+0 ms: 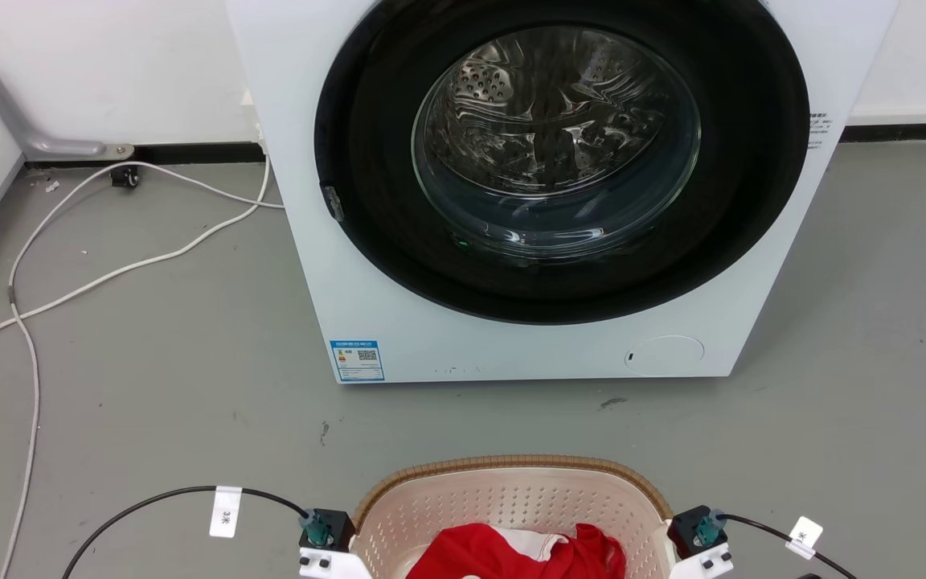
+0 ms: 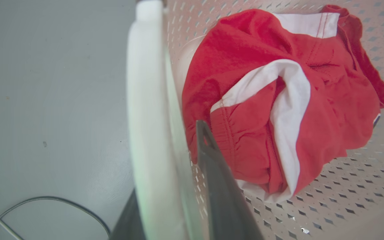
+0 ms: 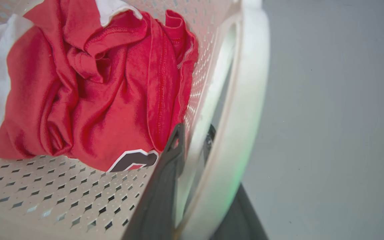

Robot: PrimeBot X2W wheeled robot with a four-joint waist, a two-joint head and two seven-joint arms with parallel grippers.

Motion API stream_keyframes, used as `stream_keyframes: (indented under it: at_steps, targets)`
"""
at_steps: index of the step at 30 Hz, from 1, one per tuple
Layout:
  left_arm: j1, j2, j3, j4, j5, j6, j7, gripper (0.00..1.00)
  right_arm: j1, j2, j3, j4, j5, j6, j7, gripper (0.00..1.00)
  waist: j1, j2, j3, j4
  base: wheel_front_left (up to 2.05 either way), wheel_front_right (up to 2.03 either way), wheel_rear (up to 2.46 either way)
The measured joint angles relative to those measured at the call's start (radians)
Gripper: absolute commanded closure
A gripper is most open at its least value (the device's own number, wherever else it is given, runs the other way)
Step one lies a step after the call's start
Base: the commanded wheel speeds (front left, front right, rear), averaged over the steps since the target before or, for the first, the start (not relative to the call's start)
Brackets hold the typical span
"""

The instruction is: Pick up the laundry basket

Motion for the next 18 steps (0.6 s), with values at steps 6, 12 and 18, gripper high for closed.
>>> stream_keyframes:
  at_steps: [6, 12, 18]
  targets:
    - [0.000, 0.001, -0.017, 0.001, -0.014, 0.000, -0.003, 1.00, -0.001, -0.001, 0.020, 0.002, 0.020, 0.000, -0.001, 1.00, 0.0001, 0.0000, 0.000, 0.000, 0.00, 0.00, 0.00]
    - [0.000, 0.002, -0.033, 0.002, -0.030, 0.000, -0.004, 1.00, -0.001, -0.003, 0.039, 0.003, 0.039, 0.000, -0.004, 1.00, 0.0001, 0.0000, 0.000, 0.000, 0.00, 0.00, 0.00]
    - [0.000, 0.003, -0.048, 0.004, -0.046, 0.000, -0.010, 1.00, -0.002, -0.003, 0.056, 0.005, 0.056, 0.000, -0.009, 1.00, 0.0001, 0.0000, 0.002, -0.001, 0.00, 0.00, 0.00]
